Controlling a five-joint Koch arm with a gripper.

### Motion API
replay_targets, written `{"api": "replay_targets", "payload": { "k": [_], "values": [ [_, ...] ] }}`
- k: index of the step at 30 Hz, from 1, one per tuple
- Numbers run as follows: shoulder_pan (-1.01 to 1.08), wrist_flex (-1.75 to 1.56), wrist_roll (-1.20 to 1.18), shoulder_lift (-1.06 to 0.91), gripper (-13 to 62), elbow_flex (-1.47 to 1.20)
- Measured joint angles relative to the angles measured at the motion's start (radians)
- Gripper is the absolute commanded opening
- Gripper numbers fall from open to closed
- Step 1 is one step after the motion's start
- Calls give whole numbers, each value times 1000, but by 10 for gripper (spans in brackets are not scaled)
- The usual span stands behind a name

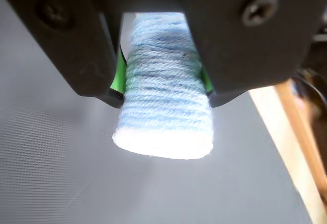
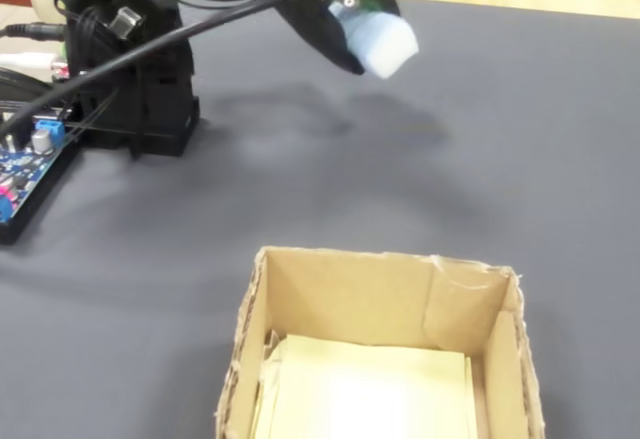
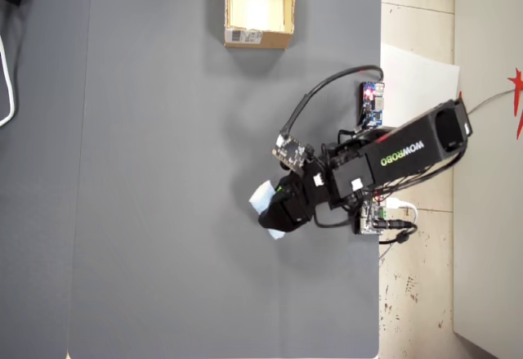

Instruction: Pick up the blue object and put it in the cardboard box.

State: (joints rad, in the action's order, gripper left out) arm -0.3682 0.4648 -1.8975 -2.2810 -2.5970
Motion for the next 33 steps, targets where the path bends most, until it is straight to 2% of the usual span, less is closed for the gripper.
{"api": "replay_targets", "payload": {
  "k": [10,33],
  "values": [
    [103,-225,149,0,110,0],
    [759,-492,376,0,109,-14]
  ]
}}
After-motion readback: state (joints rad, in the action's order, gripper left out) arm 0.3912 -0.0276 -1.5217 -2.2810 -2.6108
